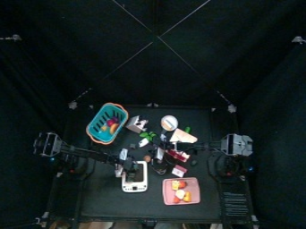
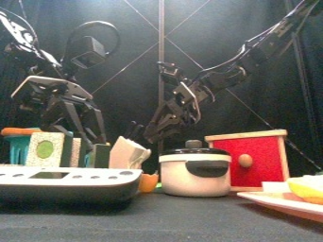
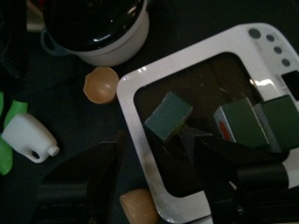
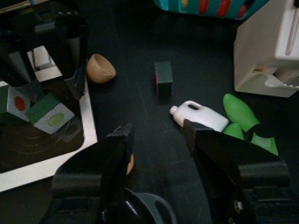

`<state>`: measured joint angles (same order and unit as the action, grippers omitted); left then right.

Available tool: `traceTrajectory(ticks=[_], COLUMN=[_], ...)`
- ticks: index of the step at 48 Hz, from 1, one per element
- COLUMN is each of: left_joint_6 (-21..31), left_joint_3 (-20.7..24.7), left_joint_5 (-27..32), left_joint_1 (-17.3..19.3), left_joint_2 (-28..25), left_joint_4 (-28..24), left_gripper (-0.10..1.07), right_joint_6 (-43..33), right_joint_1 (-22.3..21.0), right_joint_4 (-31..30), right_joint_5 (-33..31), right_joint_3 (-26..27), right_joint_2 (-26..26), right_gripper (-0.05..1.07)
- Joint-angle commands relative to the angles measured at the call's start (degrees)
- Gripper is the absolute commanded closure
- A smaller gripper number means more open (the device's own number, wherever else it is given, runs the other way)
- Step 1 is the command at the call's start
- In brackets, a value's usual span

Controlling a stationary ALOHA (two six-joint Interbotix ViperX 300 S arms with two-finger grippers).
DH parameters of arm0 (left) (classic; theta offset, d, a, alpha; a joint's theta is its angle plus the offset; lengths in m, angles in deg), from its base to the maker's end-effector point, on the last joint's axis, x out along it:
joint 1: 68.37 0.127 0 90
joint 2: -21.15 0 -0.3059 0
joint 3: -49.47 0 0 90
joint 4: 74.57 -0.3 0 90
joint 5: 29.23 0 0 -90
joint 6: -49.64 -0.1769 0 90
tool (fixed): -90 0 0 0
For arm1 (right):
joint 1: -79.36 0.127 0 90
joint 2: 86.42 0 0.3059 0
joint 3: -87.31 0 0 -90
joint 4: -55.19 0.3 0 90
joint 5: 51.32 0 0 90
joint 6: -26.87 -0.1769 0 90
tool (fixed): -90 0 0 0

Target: Grab sushi piece

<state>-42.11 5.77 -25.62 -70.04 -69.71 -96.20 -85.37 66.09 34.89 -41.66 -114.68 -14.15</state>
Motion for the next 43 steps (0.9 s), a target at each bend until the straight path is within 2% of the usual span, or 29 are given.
traceTrajectory(ticks=[1,11,30,35,43], left_joint_6=[0.0,0.0,-0.1,-0.1,-1.1], left_joint_3=[2.7,5.4,6.0,6.9,8.7], left_joint_5=[2.1,4.4,4.7,7.2,14.9], left_joint_1=[-0.9,-1.7,-3.5,-3.9,-5.6], left_joint_2=[0.7,0.7,0.4,0.7,0.9], left_joint_4=[-2.7,-9.2,-11.1,-12.7,-14.6], left_gripper=[0.06,0.07,0.07,0.07,0.07], right_joint_6=[0.0,0.0,0.0,0.0,-0.1], right_joint_1=[-0.3,-0.3,-0.3,-0.3,-0.3], right_joint_4=[0.0,0.1,0.1,0.1,0.1], right_joint_5=[0.3,0.3,0.2,0.0,-0.1], right_joint_3=[1.5,1.9,2.1,2.1,1.9], right_joint_2=[1.1,0.4,0.2,0.0,0.0], right_gripper=[0.19,0.19,0.19,0.19,0.19])
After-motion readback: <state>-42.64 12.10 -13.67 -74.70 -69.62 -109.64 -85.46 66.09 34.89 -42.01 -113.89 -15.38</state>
